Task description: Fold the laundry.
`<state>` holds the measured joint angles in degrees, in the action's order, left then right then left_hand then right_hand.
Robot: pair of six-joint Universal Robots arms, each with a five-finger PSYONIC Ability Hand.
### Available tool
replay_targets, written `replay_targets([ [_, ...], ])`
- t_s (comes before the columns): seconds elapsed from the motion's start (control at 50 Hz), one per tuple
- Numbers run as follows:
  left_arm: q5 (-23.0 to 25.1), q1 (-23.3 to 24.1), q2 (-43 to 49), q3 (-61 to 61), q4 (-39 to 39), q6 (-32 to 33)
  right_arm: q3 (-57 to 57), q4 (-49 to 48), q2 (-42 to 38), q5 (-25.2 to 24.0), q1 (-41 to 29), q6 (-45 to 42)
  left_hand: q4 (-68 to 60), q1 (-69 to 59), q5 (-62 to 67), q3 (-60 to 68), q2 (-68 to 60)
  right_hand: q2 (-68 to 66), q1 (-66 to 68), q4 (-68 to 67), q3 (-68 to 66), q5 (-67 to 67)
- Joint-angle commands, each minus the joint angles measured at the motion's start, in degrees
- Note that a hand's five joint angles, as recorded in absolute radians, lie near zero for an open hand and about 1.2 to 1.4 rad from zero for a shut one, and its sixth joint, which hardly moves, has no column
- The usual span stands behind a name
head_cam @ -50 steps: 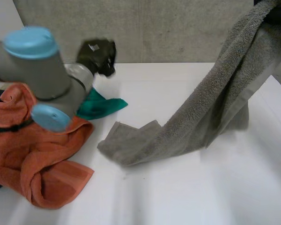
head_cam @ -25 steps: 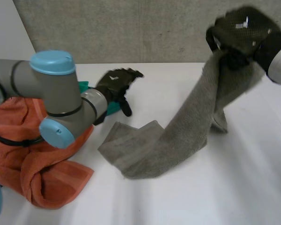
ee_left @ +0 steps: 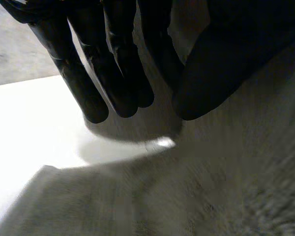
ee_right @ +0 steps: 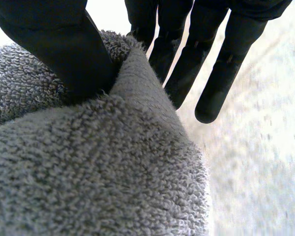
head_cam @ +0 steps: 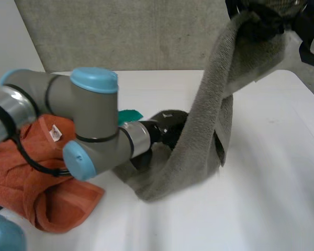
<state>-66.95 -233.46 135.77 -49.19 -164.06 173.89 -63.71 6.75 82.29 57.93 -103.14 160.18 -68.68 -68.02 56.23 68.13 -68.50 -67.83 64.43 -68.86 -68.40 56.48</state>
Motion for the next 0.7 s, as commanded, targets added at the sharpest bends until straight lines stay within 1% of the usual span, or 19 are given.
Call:
replay_targets([
  [0.02,-9.3,-4.9,-6.1,-1.7,-9.6,-1.6,3.3,-0.9,-7.1,5.2,0.8,-2.2,-11.3,-12.0,13.8,11.9,-11.5,-12.2,15.6,-11.1,-11.6,13.5],
  [0.04,-13.2,-5.9,-7.3,-0.6,-12.1,-1.6,4.8,-2.0,-8.4,7.5,0.5,-2.0,-11.3,-12.0,13.8,11.9,-11.5,-12.2,15.6,-11.1,-11.6,13.5],
  [0.1,-18.2,-7.5,-8.9,1.8,-15.3,-1.6,7.3,-5.4,-9.8,11.4,-0.6,-0.8,-11.3,-12.0,13.8,11.9,-11.5,-12.2,15.6,-11.1,-11.6,13.5],
  [0.12,-20.3,-8.2,-10.3,3.4,-16.1,-1.8,8.2,-8.3,-10.4,13.2,-1.6,0.3,-11.3,-12.0,13.8,11.9,-11.5,-12.2,15.6,-11.1,-11.6,13.5],
  [0.18,-21.4,-9.2,-12.5,4.6,-16.3,-2.2,8.3,-14.7,-10.0,15.0,-2.9,2.5,-11.3,-12.0,13.8,11.9,-11.5,-12.2,15.6,-11.1,-11.6,13.5],
  [0.2,-21.8,-9.6,-14.3,4.7,-16.5,-2.1,7.9,-19.7,-9.6,15.8,-3.3,4.2,-11.3,-12.0,13.8,11.9,-11.5,-12.2,15.6,-11.1,-11.6,13.5],
  [0.28,-22.3,-9.8,-18.2,2.9,-18.0,-1.9,6.1,-28.6,-9.0,16.2,-3.0,8.0,-11.3,-12.0,13.8,11.9,-11.5,-12.2,15.6,-11.1,-11.6,13.5],
  [0.34,-21.8,-9.7,-19.8,0.2,-19.0,-1.4,4.8,-29.2,-8.6,15.2,-3.0,10.4,-11.3,-12.0,13.8,11.9,-11.5,-12.2,15.6,-11.1,-11.6,13.5],
  [0.4,-21.1,-9.8,-21.1,-5.1,-19.8,-0.4,2.6,-26.6,-8.6,12.3,-3.1,11.3,-11.3,-12.0,13.8,11.9,-11.5,-12.2,15.6,-11.1,-11.6,13.5],
  [0.42,-20.6,-9.9,-21.2,-7.9,-20.0,0.1,2.0,-25.4,-8.6,11.3,-3.2,11.1,5.6,5.0,-3.2,-5.1,5.5,-12.2,15.6,-11.1,-11.6,13.5],
  [0.44,-20.3,-10.0,-21.2,-9.2,-20.0,0.4,0.9,-22.4,-8.8,9.5,-3.4,10.0,14.6,14.0,-12.2,-14.1,14.5,-12.2,15.6,-11.1,-11.6,13.5],
  [0.48,-19.6,-10.3,-20.9,-11.8,-19.9,0.9,-0.4,-18.5,-9.1,8.2,-3.4,7.4,30.6,30.0,-28.2,-30.1,30.5,-12.2,15.6,-11.1,-11.6,13.5],
  [0.5,-18.9,-10.4,-20.5,-14.2,-19.8,1.4,-1.4,-14.0,-9.4,7.7,-3.5,3.9,44.2,43.5,-41.8,-43.7,44.0,-12.2,15.6,-11.1,-11.6,13.5],
  [0.52,-18.5,-10.5,-20.1,-15.2,-19.8,1.6,-2.1,-11.4,-9.5,7.8,-3.5,1.9,49.7,49.0,-47.2,-49.1,49.5,-12.2,15.6,-11.1,-11.6,13.5],
  [0.56,-17.5,-10.8,-19.2,-17.1,-19.7,1.7,-3.3,-6.1,-9.7,8.0,-3.5,-2.7,55.9,55.3,-53.5,-55.4,55.7,-12.2,15.6,-11.1,-11.6,13.5],
  [0.58,-16.4,-11.1,-18.1,-18.4,-19.5,1.5,-4.7,-1.3,-9.5,7.7,-3.6,-7.2,58.7,58.0,-56.2,-58.1,58.5,-12.2,15.6,-11.1,-11.6,13.5],
  [0.62,-15.2,-11.4,-17.0,-19.2,-18.9,1.4,-6.2,2.8,-9.3,7.7,-4.4,-11.1,58.7,58.0,-56.2,-58.1,58.5,-12.2,15.6,-11.1,-11.6,13.5],
  [0.66,-13.0,-11.5,-14.9,-19.5,-17.7,1.1,-7.9,5.8,-8.4,7.4,-6.0,-14.7,58.7,58.0,-56.2,-58.1,58.5,-12.2,15.6,-11.1,-11.6,13.5],
  [0.7,-11.5,-11.4,-13.5,-19.4,-16.5,0.7,-8.9,5.3,-7.7,7.1,-7.0,-14.8,58.7,58.0,-56.2,-58.1,58.5,-12.2,15.6,-11.1,-11.6,13.5],
])
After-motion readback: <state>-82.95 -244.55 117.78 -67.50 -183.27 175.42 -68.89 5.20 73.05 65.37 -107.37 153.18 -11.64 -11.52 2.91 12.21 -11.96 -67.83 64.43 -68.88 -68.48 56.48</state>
